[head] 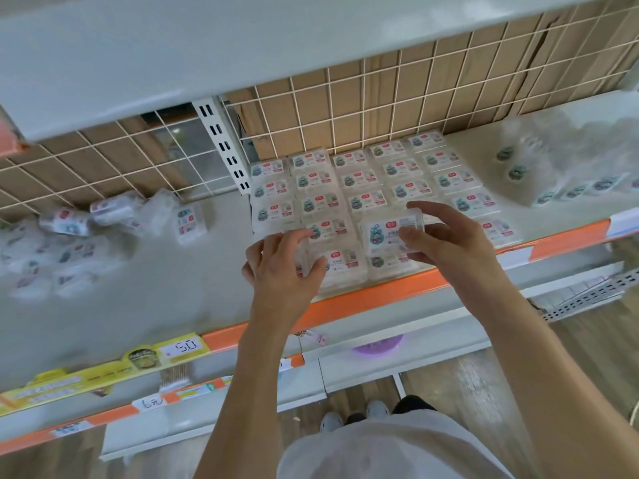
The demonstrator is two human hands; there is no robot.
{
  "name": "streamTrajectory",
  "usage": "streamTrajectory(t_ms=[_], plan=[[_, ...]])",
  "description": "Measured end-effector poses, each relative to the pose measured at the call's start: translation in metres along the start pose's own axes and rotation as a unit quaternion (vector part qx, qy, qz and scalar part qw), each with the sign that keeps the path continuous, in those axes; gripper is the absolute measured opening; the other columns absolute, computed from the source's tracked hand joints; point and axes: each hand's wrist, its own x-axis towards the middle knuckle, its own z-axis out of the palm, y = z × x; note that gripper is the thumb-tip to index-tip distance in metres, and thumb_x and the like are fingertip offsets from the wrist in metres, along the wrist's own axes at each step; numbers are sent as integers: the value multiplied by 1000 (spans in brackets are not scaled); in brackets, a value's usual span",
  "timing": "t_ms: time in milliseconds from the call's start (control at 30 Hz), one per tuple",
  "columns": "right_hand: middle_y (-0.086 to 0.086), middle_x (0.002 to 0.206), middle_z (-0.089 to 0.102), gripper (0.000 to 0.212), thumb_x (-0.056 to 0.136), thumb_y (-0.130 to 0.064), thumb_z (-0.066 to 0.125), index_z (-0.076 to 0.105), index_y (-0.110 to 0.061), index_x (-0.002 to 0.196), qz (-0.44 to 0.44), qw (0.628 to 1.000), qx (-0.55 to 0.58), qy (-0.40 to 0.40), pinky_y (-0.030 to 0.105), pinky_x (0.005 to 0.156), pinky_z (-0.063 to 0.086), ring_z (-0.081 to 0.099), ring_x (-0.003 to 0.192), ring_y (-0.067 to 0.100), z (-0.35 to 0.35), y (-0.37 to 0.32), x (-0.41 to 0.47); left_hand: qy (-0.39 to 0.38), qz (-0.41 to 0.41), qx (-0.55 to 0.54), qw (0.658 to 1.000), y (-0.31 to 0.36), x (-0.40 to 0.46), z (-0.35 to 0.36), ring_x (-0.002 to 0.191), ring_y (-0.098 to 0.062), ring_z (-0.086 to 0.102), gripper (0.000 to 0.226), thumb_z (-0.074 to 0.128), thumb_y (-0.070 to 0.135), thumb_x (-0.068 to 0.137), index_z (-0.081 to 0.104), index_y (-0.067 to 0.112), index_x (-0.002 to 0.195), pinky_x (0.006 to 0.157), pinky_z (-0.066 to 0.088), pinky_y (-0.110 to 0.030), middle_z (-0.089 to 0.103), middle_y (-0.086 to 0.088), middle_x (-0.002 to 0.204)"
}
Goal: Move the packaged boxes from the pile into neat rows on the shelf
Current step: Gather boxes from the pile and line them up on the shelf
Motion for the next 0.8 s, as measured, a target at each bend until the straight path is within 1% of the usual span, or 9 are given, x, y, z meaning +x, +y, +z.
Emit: streamTrajectory(t_ms=[67,200,300,400,533,600,700,767,800], plan=[[13,97,75,37,89,-16,74,67,-28,122,3,1000,1,0,37,87,61,73,94,27,-1,1,2,1,3,-1,1000,-1,0,-1,130,-20,28,46,71,47,84,58,39,128,102,25,-37,51,12,136],[16,98,75,40,88,-18,76,65,-29,124,13,1000,11,11,36,88,60,73,96,29,-5,2,7,5,12,6,1000,-3,0,-1,132,-20,28,36,71,48,85,64,41,119,96,21,-32,52,15,134],[8,93,77,38,86,-22,78,65,-33,121,14,1000,-9,21,42,93,58,72,95,26,-8,5,13,13,10,9,1000,-2,1,0,132,-20,28,32,72,47,84,67,40,115,95,20,-32,53,17,132],[1,90,77,38,83,-29,79,66,-37,117,15,998,-40,37,47,94,55,72,95,22,-12,7,20,19,7,5,1000,0,2,0,131,-21,31,30,72,43,85,67,38,115,98,25,-35,55,16,132],[0,91,77,40,85,-26,78,65,-30,122,21,998,-42,45,33,78,57,70,89,20,-15,1,30,31,-4,-20,999,4,4,-3,128,-23,38,26,69,40,89,68,34,114,99,28,-35,58,12,131],[-1,90,77,37,84,-29,78,66,-31,120,21,997,-49,46,35,80,58,70,85,19,-16,-1,38,33,-8,-31,999,7,6,-5,127,-25,41,25,68,36,90,68,31,114,97,26,-33,59,9,132],[-3,89,76,34,84,-30,78,67,-30,117,15,997,-58,39,37,83,59,69,79,17,-16,-5,61,32,-4,-29,999,15,9,-11,124,-26,48,23,66,33,91,67,29,114,101,30,-36,59,5,133],[-4,86,75,35,83,-30,79,68,-27,117,14,997,-61,43,33,81,60,68,72,14,-13,-8,81,25,11,-34,999,21,13,-13,121,-25,55,22,65,31,93,66,26,115,103,33,-36,61,2,132],[-3,86,74,35,84,-29,79,69,-25,117,14,997,-64,41,28,75,61,67,71,13,-10,-10,91,16,18,-44,999,25,16,-14,120,-24,56,23,64,29,94,66,25,116,106,38,-38,61,1,131]])
